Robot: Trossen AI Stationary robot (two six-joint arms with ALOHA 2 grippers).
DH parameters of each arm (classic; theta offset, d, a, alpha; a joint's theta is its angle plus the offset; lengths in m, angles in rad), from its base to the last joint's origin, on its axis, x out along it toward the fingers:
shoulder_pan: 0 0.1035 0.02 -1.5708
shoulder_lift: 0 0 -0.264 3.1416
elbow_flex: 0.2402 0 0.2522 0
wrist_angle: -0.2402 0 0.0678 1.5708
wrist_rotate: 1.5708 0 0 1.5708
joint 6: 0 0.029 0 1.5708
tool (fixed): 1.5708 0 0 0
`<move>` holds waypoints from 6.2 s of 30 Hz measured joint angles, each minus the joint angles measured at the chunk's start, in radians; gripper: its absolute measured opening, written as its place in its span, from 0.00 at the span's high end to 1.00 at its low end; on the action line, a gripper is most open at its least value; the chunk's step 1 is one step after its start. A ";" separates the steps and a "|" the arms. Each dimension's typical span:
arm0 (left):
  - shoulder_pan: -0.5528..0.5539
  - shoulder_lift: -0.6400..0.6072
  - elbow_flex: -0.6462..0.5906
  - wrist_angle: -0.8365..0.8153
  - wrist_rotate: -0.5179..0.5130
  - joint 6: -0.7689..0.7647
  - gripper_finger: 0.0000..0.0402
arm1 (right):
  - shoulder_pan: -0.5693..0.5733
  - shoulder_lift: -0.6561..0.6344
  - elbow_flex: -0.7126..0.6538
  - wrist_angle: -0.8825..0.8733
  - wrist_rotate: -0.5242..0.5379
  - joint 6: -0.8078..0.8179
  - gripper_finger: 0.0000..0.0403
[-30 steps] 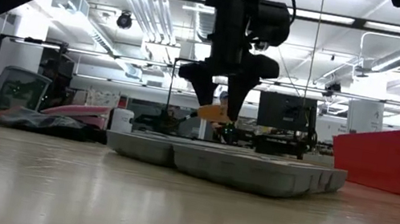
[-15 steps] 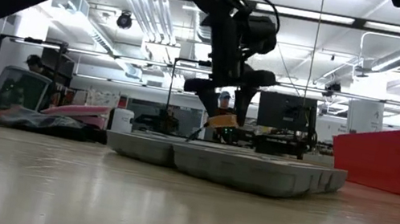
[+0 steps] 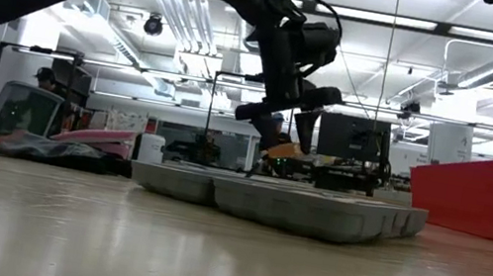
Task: Prefit tool cases
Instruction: Remove the tape measure from the pre-fit tool case, then remove the hammer from the pre-fit tool case
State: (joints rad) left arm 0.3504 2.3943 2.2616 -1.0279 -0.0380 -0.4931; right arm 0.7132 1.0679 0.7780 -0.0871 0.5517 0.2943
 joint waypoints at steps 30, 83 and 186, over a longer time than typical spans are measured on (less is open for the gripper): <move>-0.147 0.004 0.000 -0.186 0.077 0.052 0.24 | 0.034 -0.001 0.032 -0.065 0.028 0.020 0.68; -0.567 -0.008 -0.244 -0.539 -0.006 -0.020 0.35 | 0.042 -0.001 0.031 -0.065 0.026 0.036 0.68; -0.736 -0.684 -0.545 0.727 -0.288 0.292 0.67 | -0.159 -0.084 0.085 -0.298 -0.275 -0.042 0.68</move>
State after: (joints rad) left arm -0.3855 1.7100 1.7170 -0.3010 -0.3255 -0.2013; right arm 0.5543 0.9842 0.8631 -0.3853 0.2771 0.2526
